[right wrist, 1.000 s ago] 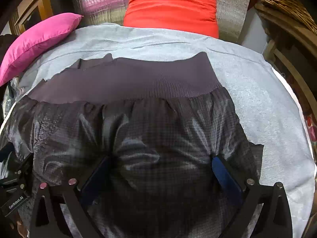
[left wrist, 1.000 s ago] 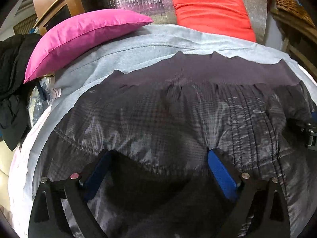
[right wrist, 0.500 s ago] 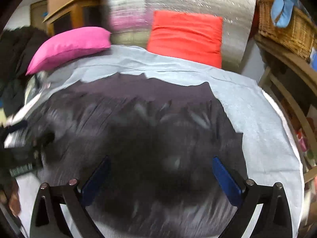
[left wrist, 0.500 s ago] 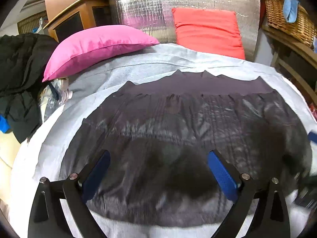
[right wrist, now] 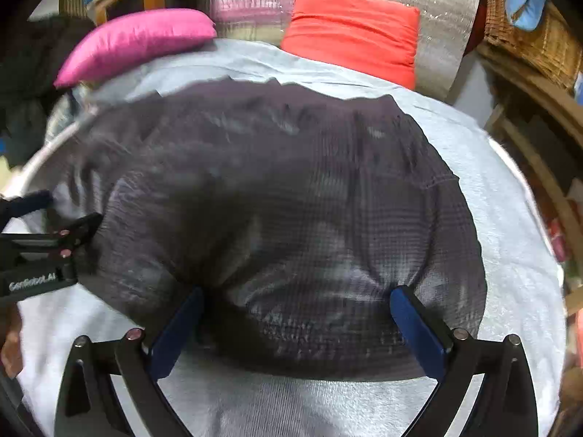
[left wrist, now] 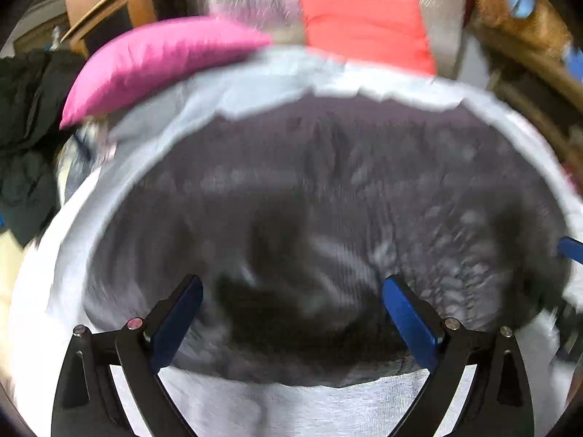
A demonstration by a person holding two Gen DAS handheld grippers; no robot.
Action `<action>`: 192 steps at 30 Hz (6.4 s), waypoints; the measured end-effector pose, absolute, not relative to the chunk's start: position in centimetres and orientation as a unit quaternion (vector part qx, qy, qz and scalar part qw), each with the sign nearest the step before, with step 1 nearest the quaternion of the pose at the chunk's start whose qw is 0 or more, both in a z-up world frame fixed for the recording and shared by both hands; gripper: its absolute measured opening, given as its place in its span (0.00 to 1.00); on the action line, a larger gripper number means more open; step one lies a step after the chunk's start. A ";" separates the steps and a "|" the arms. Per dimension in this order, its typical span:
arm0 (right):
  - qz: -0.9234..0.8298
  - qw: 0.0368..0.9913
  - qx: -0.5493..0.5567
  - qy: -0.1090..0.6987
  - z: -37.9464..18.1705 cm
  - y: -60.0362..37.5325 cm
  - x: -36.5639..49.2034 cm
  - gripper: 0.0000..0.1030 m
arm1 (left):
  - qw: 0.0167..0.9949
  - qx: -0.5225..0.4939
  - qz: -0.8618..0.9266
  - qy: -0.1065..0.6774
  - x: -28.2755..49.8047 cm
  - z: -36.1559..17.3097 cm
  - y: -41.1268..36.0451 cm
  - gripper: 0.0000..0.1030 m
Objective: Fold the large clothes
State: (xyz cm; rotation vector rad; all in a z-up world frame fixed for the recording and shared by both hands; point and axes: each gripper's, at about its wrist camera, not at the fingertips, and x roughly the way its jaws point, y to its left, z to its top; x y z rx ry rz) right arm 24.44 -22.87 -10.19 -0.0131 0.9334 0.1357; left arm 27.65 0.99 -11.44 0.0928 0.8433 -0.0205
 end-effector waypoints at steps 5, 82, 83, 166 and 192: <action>0.051 0.882 0.174 0.436 -8.4 -34.4 26.5 1.00 | 0.928 -0.011 -0.012 0.373 29.4 -8.2 10.3 0.97; 0.045 0.870 0.085 0.484 -12.7 -29.5 21.9 0.78 | 0.908 0.043 -0.021 0.416 20.0 -14.4 -2.3 0.86; 0.043 0.867 0.089 0.488 -12.8 -29.6 21.9 0.78 | 0.905 0.040 -0.022 0.424 20.2 -14.1 -2.2 0.86; 0.097 0.912 0.064 0.394 -5.8 -20.5 3.7 0.82 | 0.925 -0.015 0.010 0.380 7.6 -7.9 0.3 0.86; 0.001 0.949 -0.012 0.315 -2.3 -18.0 -2.9 0.90 | 0.948 0.007 0.016 0.316 2.3 -3.5 -1.6 0.95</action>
